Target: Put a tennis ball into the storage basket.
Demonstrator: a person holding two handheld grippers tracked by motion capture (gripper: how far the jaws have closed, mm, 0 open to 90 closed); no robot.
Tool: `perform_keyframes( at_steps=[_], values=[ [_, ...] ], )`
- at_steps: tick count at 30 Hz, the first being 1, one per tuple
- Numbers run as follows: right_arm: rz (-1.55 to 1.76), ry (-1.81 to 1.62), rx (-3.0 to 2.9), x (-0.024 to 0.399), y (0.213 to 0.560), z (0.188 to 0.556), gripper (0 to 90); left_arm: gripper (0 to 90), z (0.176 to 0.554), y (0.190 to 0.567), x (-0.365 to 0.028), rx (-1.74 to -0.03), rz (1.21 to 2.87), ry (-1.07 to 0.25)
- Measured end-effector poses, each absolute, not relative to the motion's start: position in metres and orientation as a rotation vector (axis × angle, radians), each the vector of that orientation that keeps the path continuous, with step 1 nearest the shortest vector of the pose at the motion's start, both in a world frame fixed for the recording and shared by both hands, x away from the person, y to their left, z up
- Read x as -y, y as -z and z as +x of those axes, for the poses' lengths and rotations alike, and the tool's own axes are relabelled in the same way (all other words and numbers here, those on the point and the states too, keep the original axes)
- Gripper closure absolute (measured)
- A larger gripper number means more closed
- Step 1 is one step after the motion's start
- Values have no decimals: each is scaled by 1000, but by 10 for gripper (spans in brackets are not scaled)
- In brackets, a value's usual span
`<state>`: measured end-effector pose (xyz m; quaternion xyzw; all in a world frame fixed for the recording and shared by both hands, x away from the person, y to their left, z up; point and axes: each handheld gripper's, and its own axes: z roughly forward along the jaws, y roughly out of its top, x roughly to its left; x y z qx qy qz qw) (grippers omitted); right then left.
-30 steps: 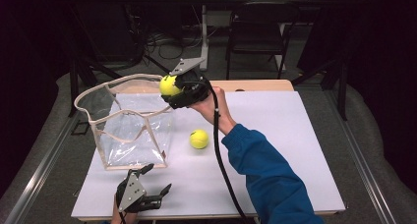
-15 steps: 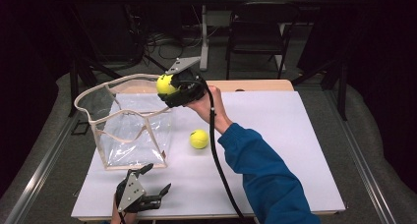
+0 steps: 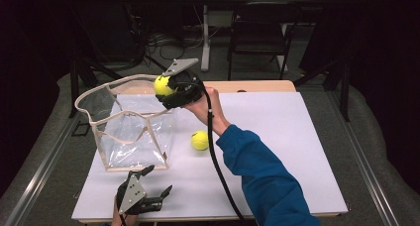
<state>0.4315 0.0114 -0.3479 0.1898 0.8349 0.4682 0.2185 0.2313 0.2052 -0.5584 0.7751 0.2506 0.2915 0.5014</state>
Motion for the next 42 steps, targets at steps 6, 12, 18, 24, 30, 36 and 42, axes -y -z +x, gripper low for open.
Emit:
perform_keyframes(
  at_steps=[6,12,18,24,30,36,42],
  values=[
    [530,-1297,-2317,-17,350,432,259,161,231,558,-205,-603,1873,-705],
    [531,-1296,-2329,-23,352,432,259,161,231,558,-205,-601,1874,-704],
    [538,-1294,-2342,-28,354,433,259,161,231,558,-205,-602,1873,-704],
    [548,-1283,-2356,-32,356,435,259,161,231,558,-205,-604,1872,-702],
    [544,-1267,-2379,-36,358,437,259,161,231,558,-205,-603,1871,-702],
    [547,-1244,-2401,-42,362,438,259,161,231,558,-205,-603,1872,-701],
    [565,-1228,-2425,-45,365,442,258,161,232,558,-206,-603,1873,-700]
  ],
)
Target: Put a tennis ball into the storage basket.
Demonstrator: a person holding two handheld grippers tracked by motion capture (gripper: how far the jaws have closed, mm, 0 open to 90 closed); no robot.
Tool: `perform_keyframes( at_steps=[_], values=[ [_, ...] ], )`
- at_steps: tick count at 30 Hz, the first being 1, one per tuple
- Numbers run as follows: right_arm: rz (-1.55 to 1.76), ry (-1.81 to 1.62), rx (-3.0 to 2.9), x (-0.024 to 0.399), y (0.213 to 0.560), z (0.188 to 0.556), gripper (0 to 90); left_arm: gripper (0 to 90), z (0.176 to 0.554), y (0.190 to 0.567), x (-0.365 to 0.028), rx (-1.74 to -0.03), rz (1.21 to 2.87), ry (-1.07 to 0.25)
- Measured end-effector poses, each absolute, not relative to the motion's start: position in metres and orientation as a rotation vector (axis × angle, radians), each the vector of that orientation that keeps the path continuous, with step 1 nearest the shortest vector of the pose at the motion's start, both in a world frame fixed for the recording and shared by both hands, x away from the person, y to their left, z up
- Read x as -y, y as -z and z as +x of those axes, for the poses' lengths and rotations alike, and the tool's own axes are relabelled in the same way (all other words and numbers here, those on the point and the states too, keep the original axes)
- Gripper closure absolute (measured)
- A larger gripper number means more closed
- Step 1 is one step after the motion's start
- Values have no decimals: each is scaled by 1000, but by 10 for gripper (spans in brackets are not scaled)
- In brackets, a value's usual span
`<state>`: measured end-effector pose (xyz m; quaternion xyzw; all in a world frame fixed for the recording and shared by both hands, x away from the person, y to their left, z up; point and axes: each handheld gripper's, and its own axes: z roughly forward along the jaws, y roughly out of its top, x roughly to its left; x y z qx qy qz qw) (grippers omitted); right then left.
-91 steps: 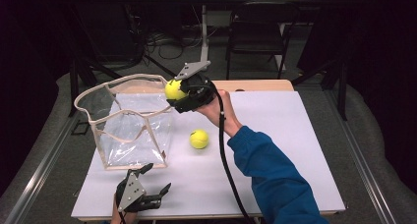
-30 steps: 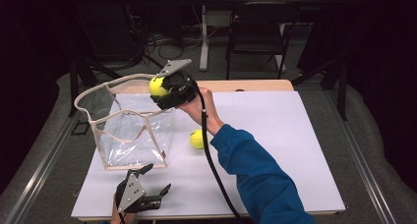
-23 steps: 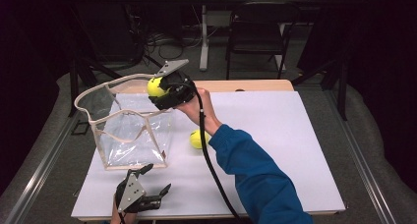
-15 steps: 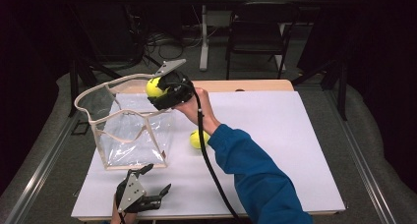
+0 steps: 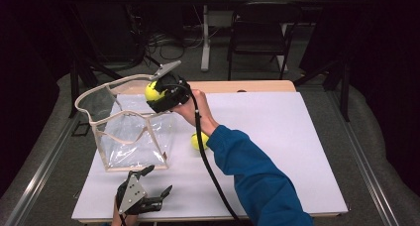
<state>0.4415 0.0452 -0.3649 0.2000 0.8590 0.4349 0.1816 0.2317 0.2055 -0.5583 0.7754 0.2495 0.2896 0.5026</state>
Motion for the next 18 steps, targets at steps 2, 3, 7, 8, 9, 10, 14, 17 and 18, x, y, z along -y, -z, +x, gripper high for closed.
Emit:
perform_keyframes(
  at_steps=[2,3,7,8,9,10,14,17,18],
  values=[
    [568,-1223,-2433,-46,366,443,258,161,232,558,-205,-602,1874,-700],
    [567,-1224,-2436,-46,367,443,258,161,232,558,-205,-603,1872,-700],
    [577,-1214,-2455,-48,369,445,258,161,232,558,-205,-603,1872,-699],
    [582,-1211,-2460,-48,370,445,258,161,232,558,-205,-603,1873,-699],
    [582,-1211,-2464,-48,370,446,258,161,232,558,-205,-603,1873,-699],
    [582,-1210,-2467,-49,370,446,258,161,232,558,-205,-603,1873,-698],
    [585,-1203,-2483,-50,371,446,258,161,232,558,-205,-603,1873,-699],
    [583,-1201,-2488,-52,372,446,258,161,232,558,-205,-604,1870,-697],
    [584,-1202,-2491,-52,372,446,257,161,232,558,-205,-601,1874,-698]
  ],
)
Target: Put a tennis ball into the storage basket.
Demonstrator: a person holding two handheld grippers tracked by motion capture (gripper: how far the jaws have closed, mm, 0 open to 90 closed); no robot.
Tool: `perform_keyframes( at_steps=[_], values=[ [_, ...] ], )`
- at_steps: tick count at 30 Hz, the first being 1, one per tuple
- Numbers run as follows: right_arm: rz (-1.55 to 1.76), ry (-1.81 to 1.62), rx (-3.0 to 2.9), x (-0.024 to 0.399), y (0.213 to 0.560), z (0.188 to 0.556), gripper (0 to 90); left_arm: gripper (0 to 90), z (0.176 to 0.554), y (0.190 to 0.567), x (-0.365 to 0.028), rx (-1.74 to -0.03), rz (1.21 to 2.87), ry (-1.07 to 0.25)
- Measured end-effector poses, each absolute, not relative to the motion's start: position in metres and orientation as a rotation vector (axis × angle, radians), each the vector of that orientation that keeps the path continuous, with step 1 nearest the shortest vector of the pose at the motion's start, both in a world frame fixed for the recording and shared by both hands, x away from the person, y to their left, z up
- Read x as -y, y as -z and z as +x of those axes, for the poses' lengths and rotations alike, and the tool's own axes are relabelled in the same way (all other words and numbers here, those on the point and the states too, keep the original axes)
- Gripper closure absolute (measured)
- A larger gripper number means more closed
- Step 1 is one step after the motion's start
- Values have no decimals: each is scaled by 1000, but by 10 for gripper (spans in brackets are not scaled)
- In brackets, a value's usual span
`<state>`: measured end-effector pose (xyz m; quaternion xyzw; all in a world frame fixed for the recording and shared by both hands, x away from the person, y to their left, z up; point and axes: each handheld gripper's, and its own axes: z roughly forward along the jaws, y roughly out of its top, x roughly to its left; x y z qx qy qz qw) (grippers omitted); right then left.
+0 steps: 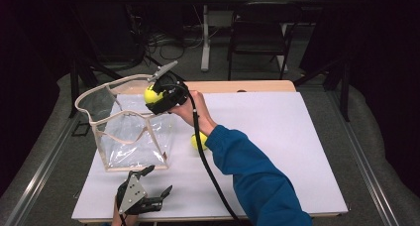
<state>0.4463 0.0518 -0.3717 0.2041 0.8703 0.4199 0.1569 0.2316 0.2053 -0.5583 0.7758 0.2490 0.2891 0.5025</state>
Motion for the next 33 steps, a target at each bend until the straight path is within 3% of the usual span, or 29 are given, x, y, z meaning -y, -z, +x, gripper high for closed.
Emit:
perform_keyframes(
  at_steps=[33],
  values=[
    [694,-1174,-2530,-54,381,456,252,161,231,558,-205,-600,1871,-696]
  ],
)
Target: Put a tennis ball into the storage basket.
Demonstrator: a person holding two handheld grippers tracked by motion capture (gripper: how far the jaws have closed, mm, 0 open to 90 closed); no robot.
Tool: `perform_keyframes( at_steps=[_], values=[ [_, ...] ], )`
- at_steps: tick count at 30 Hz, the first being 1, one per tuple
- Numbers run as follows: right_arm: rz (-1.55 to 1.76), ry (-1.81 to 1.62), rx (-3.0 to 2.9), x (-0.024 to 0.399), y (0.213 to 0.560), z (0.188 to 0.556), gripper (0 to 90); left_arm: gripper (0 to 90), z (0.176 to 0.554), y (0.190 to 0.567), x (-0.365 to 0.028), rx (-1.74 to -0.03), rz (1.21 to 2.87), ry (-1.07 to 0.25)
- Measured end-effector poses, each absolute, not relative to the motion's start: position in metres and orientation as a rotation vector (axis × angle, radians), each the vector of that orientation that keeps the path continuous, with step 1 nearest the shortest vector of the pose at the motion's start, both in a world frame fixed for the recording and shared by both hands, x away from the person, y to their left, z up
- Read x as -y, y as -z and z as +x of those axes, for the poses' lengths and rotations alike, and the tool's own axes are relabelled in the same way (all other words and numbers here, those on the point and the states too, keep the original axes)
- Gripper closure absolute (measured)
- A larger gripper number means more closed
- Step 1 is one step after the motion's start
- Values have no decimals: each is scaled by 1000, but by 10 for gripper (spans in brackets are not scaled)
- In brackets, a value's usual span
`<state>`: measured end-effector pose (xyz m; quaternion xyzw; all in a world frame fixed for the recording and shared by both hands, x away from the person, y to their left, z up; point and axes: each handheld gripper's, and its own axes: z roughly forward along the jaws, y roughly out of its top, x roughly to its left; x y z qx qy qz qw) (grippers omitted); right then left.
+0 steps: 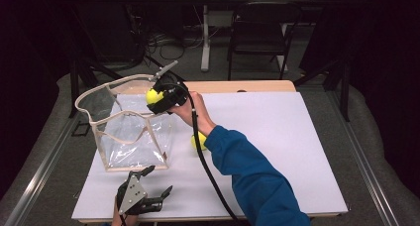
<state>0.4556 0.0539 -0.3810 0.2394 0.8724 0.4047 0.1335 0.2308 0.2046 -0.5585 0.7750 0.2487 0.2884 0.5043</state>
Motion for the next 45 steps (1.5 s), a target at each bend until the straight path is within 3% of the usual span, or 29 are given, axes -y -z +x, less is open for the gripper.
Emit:
perform_keyframes(
  at_steps=[10,15,27,45],
  values=[
    [701,-1139,-2523,-57,383,456,245,161,231,558,-205,-598,1872,-696],
    [719,-1166,-2490,-54,380,455,143,161,231,558,-206,-597,1873,-699],
    [718,-1289,-2445,-27,365,449,71,161,230,558,-205,-598,1872,-696],
    [680,-1332,-2451,13,361,431,61,161,230,558,-205,-598,1870,-697]
  ],
)
